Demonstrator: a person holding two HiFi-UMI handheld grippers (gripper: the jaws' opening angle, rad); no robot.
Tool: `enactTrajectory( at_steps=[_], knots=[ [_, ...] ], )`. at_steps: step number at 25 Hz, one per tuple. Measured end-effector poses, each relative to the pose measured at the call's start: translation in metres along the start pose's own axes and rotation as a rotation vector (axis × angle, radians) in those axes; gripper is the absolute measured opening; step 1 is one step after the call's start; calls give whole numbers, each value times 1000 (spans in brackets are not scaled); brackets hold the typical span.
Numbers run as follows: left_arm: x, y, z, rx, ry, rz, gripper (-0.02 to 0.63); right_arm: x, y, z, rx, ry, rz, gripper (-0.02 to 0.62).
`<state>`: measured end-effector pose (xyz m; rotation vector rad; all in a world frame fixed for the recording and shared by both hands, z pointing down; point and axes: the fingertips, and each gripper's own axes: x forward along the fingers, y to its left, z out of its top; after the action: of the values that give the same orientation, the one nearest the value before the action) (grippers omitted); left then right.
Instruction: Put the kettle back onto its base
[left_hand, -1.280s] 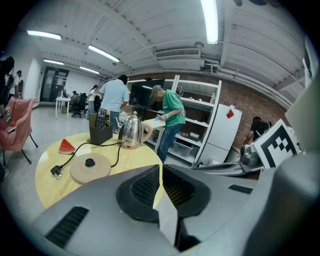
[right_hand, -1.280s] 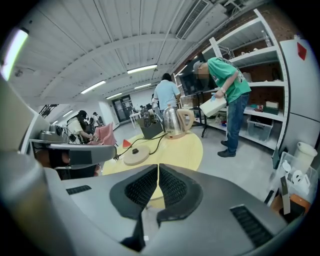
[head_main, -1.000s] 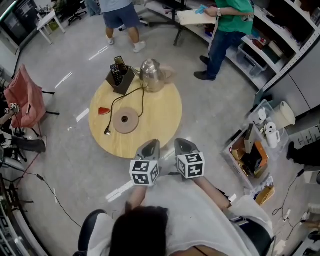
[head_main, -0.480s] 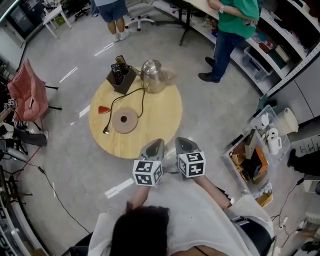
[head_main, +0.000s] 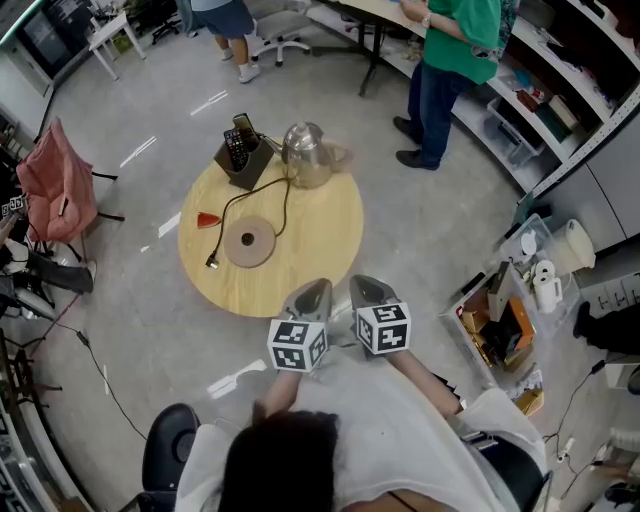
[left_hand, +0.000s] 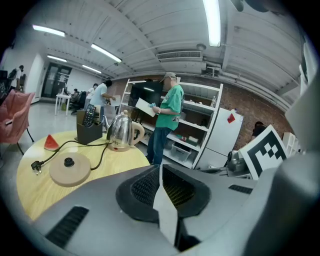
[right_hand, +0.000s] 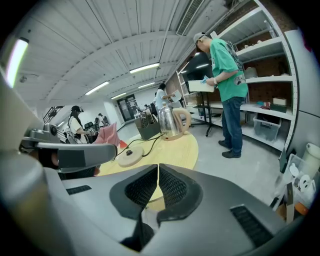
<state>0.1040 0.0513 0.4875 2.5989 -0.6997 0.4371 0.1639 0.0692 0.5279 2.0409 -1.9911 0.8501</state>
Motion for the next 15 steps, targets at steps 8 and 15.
enactTrajectory(
  at_steps=[8, 15],
  knots=[
    [-8, 5, 2, -30, -21, 11, 38, -3, 7, 0, 2, -9, 11, 29],
    [-6, 6, 5, 16, -20, 14, 38, 0, 6, 7, 5, -35, 4, 29]
  ],
)
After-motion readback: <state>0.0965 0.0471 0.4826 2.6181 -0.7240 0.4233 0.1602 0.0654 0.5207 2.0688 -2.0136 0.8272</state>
